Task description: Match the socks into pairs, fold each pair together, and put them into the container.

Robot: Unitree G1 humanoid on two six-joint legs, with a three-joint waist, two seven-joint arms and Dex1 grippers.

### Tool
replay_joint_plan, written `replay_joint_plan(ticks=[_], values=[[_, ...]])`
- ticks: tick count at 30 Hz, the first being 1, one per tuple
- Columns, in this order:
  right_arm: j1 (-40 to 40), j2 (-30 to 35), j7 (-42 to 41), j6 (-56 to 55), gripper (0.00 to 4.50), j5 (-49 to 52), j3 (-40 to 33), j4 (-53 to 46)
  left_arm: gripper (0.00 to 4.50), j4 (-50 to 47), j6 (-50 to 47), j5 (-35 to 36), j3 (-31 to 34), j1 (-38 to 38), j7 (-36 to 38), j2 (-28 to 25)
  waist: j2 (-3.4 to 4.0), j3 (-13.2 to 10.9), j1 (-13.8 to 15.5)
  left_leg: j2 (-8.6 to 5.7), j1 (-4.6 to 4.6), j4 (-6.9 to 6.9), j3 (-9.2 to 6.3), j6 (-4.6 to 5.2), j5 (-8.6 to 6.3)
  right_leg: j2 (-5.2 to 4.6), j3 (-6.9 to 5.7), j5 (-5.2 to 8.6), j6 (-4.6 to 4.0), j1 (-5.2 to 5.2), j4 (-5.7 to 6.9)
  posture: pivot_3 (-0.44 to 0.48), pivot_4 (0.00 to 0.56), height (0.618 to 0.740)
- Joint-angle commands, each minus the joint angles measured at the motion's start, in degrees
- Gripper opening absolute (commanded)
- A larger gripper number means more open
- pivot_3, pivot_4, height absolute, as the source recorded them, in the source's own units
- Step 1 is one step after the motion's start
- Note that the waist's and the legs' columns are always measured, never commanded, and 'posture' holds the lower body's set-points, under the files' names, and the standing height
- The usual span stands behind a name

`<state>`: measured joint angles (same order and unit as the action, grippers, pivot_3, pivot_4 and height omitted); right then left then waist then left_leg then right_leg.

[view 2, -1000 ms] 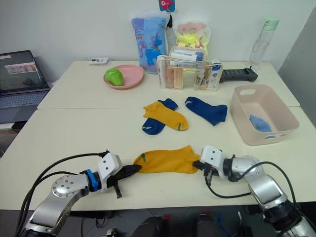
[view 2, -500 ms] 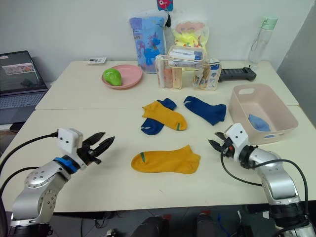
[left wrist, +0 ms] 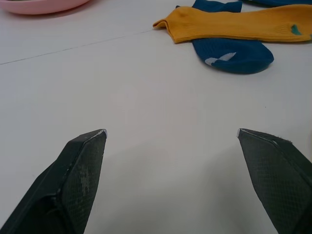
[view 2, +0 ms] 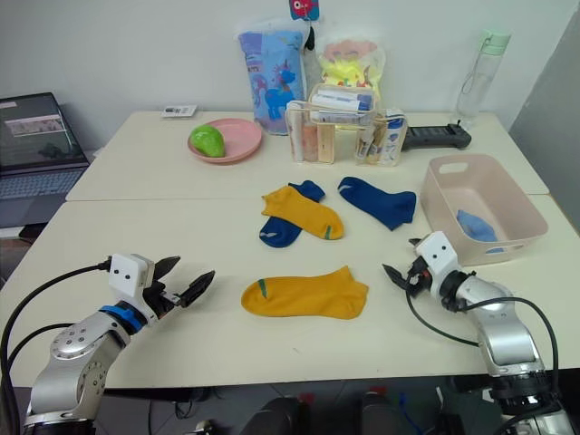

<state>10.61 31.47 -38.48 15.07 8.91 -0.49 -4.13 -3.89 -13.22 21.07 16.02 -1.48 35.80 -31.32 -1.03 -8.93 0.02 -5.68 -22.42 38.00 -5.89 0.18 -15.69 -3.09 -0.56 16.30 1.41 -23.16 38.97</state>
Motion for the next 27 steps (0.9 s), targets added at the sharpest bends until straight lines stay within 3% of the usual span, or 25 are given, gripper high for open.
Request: replay_joint_plan(ticks=[1, 4, 8, 17, 22, 27], values=[[1.91, -0.39, 0.29, 0.35, 4.50, 0.69, -0.49, -0.95, 4.48, -1.89, -0.06, 0.44, 0.53, 1.86, 0.42, -1.07, 0.00, 0.00, 0.00, 0.00, 0.00, 0.00, 0.00, 0.00, 0.00, 0.00, 0.00, 0.00, 0.00, 0.00, 0.00, 0.000, 0.150, 0.740], [8.33, -4.32, 2.86, 9.49, 4.50, 4.62, -1.05, -1.50, 4.48, -4.42, -0.68, -0.06, -2.40, 4.53, 2.64, -2.41, 0.02, -0.01, -0.24, 0.01, 0.01, 0.01, 0.01, -0.01, 0.00, 0.00, 0.01, -0.02, -0.03, -0.01, 0.03, 0.000, 0.150, 0.740], [15.88, -6.83, 2.38, 12.00, 4.50, 3.08, 2.70, 2.56, 4.48, -9.41, -3.99, 1.45, -6.51, 9.03, 4.42, -2.49, 0.02, -0.01, -0.22, 0.04, 0.00, 0.00, 0.03, -0.02, 0.01, 0.03, 0.00, -0.07, -0.12, -0.04, -0.01, 0.000, 0.150, 0.740], [33.68, -15.15, 3.53, 9.73, 4.50, -1.66, 8.00, 25.86, 4.48, -14.12, -8.97, 2.78, -12.70, 16.02, 4.07, 0.88, 0.02, -0.01, -0.66, 0.03, -0.02, 0.00, 0.06, -0.04, 0.02, 0.04, 0.00, -0.07, -0.12, -0.08, 0.00, 0.000, 0.150, 0.740], [38.14, -18.42, 3.75, 9.01, 4.50, -1.94, 7.37, 34.90, 4.48, -16.06, -10.64, 2.84, -13.29, 15.11, 3.15, 1.55, 0.02, -0.01, -1.13, 0.04, -0.03, 0.01, 0.06, -0.04, 0.02, 0.04, 0.01, -0.08, -0.12, -0.08, 0.01, 0.000, 0.150, 0.740], [40.60, -19.97, 3.22, 7.42, 2.82, -2.61, 7.53, 41.08, 4.50, -17.15, -11.08, 2.78, -13.17, 13.89, 2.97, 1.50, 0.03, -0.02, -1.46, 0.03, -0.03, 0.01, 0.06, -0.04, 0.02, 0.04, 0.01, -0.08, -0.12, -0.09, 0.01, 0.000, 0.150, 0.740]])
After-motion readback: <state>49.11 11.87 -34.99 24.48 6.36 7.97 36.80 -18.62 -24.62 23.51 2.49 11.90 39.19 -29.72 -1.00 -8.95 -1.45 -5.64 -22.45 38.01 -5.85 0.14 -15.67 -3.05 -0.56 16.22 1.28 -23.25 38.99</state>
